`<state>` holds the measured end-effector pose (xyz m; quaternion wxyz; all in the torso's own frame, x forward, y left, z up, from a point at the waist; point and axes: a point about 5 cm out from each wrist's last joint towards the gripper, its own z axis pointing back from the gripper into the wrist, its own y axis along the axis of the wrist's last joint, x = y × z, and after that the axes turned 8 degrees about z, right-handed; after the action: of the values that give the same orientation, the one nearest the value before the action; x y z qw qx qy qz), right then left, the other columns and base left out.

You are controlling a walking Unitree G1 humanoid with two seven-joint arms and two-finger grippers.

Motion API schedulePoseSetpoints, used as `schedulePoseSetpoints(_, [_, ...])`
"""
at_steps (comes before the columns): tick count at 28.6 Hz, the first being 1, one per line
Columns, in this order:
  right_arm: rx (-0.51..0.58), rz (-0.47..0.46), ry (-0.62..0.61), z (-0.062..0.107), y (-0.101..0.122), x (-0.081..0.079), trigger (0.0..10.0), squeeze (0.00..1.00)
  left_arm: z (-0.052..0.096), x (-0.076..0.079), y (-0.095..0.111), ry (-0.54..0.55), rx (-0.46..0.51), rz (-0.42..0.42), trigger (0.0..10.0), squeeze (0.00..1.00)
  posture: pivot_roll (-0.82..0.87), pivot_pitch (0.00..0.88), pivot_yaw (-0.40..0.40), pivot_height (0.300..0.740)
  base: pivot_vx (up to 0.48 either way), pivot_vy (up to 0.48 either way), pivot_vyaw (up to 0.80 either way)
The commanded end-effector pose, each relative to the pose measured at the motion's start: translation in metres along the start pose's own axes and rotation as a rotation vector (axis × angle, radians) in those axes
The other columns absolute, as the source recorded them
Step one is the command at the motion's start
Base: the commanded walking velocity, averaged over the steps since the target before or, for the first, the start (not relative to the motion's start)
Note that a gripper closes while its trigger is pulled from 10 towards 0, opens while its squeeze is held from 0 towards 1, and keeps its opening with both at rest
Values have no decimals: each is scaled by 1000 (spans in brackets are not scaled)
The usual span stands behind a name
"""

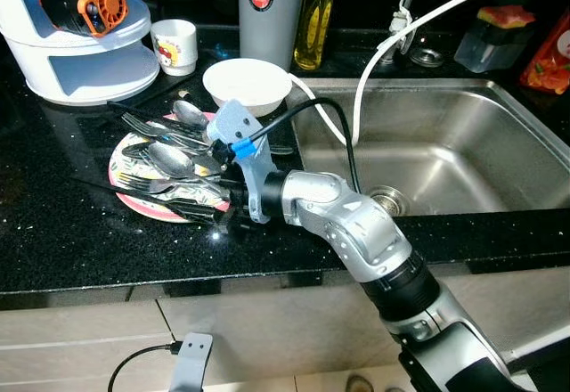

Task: Kitchen organization

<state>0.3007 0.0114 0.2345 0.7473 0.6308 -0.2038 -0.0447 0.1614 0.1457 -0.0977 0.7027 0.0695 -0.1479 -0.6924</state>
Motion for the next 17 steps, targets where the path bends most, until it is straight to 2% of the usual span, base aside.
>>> schedulePoseSetpoints(1, [-64,-13,-44,-2,-6,5,2824,0,-1,-1,-29,12,-105,5,10000,0,40,58,-63,740,0,0,0])
schedulePoseSetpoints(2, [-64,-13,-44,-2,-6,5,2824,0,-1,-1,-29,12,-105,5,10000,0,40,58,-63,740,0,0,0])
schedulePoseSetpoints(3, [-84,-12,-56,-3,-7,6,10000,0,-1,-1,-29,11,-105,6,10000,0,40,58,-64,740,0,0,0])
schedulePoseSetpoints(6, [-132,15,-101,-4,-9,10,10000,0,-1,0,-30,10,-105,6,10000,0,40,55,-67,740,0,0,0])
schedulePoseSetpoints(10, [-165,29,-101,-4,-12,11,10000,0,-1,0,-30,10,-106,6,10000,0,40,55,-68,740,0,0,0])
schedulePoseSetpoints(13, [-262,32,-121,-3,-15,12,10000,0,-1,0,-30,8,-107,8,10000,0,39,51,-72,740,0,0,0])
schedulePoseSetpoints(16, [-305,16,-124,-1,-15,13,10000,0,-1,0,-31,8,-107,9,10000,0,37,55,-72,740,0,0,0])
schedulePoseSetpoints(17, [-312,11,-119,0,-15,14,7569,0,-1,0,-31,8,-107,10,10000,0,37,55,-72,740,0,0,0])
